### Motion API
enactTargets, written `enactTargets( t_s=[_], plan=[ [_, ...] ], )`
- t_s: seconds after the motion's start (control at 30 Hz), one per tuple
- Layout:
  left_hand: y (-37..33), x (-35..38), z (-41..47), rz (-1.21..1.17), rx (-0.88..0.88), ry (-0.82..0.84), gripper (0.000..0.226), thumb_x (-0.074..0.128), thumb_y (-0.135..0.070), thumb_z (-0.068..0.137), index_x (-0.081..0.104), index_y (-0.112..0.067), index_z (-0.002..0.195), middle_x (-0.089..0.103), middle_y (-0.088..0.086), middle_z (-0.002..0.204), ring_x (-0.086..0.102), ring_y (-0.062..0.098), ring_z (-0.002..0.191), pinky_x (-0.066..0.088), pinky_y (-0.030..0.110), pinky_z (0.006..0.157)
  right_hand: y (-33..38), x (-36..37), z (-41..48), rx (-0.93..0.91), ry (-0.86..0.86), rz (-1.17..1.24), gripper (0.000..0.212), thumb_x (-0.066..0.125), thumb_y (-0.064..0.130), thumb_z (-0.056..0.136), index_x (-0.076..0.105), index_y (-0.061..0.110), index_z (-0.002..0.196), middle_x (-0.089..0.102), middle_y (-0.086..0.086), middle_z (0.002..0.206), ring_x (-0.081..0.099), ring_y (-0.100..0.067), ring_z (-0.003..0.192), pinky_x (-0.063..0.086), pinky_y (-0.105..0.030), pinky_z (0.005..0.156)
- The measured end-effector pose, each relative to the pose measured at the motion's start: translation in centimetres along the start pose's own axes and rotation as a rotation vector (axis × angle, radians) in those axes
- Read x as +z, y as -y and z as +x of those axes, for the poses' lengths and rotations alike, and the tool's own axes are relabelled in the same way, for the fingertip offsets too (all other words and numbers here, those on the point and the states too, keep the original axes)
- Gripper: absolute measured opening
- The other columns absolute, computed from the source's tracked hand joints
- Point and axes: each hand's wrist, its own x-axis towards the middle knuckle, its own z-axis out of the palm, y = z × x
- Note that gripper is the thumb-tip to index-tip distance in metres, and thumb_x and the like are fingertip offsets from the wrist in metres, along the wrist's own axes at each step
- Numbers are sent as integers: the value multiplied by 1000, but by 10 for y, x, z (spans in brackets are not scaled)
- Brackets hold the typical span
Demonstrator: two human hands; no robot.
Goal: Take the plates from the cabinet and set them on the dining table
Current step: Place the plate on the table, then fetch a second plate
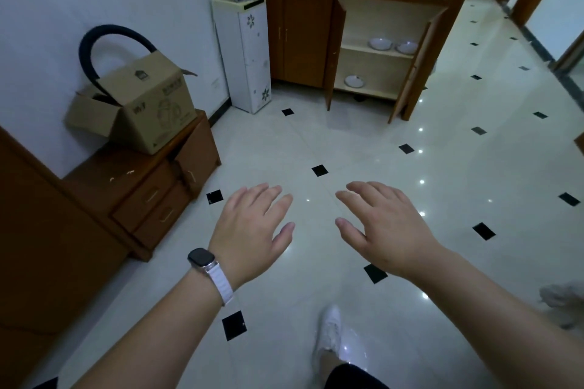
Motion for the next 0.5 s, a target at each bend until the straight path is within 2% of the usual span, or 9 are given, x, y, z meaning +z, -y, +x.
enactTargets(
  t_s=[0.23,0.5],
  plan=[
    [48,50,79,46,-24,42,39,57,-37,87,64,-14,119,65,7,122,56,29,119,39,44,101,-56,51,92,-15,29,39,49,41,48,91,62,17,123,62,-6,125,57,-29,115,44,-42,94],
    [84,115,222,54,-13,116,41,53,-39,88,64,-17,120,65,4,123,57,26,119,40,45,102,-161,82,203,-7,48,54,46,43,46,91,63,15,118,64,-4,118,60,-29,110,47,-42,91]
  ],
)
